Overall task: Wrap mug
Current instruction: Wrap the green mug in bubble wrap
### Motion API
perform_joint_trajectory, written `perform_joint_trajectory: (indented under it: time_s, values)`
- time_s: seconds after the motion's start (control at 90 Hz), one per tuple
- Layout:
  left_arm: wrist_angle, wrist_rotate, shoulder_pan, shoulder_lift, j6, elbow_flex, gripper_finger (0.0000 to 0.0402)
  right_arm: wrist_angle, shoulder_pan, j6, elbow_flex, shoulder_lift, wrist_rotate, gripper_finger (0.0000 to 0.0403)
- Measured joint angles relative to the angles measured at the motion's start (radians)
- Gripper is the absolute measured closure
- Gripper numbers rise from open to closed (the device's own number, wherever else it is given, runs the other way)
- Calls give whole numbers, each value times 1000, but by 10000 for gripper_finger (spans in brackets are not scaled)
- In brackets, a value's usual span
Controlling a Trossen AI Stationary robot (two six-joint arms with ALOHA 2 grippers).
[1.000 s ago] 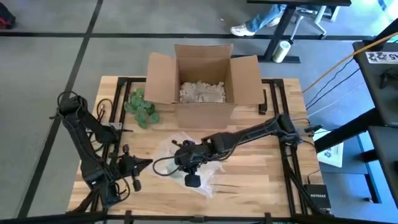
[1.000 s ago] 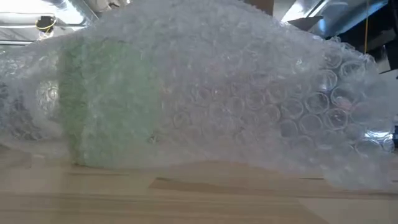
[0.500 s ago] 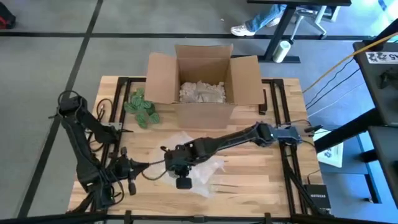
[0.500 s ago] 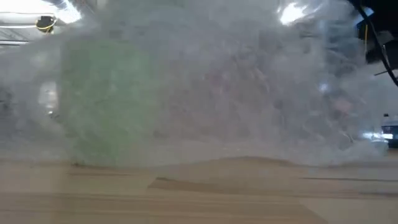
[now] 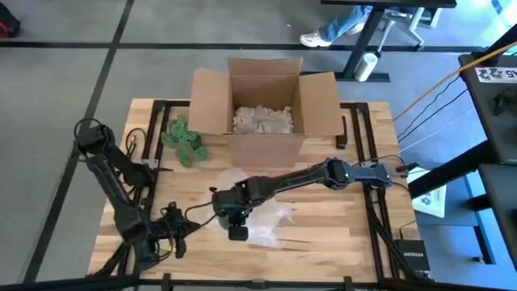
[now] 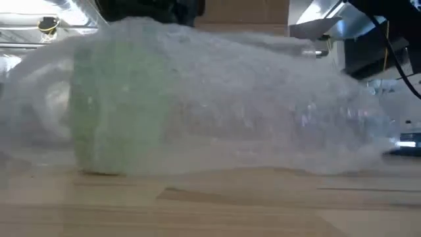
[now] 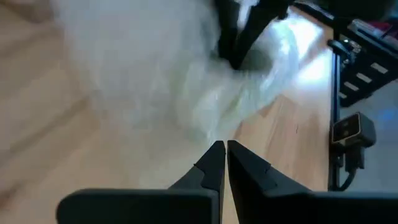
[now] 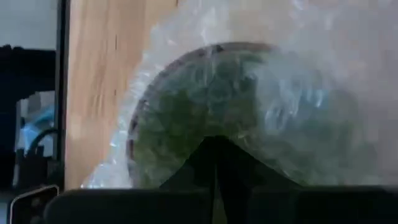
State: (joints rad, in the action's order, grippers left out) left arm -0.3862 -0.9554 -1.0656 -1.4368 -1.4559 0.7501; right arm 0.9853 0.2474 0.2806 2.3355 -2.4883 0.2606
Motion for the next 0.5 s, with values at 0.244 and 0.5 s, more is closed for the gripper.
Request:
perform_joint_trajectory:
  time_s: [0.244,0.5]
  values:
    - [142,87,89,-38,47,-84,402,-27,1,0,0,-6,9,403]
    - [276,200,177,-103,140,-106,402,-39,1,-1,5,-6,21,403]
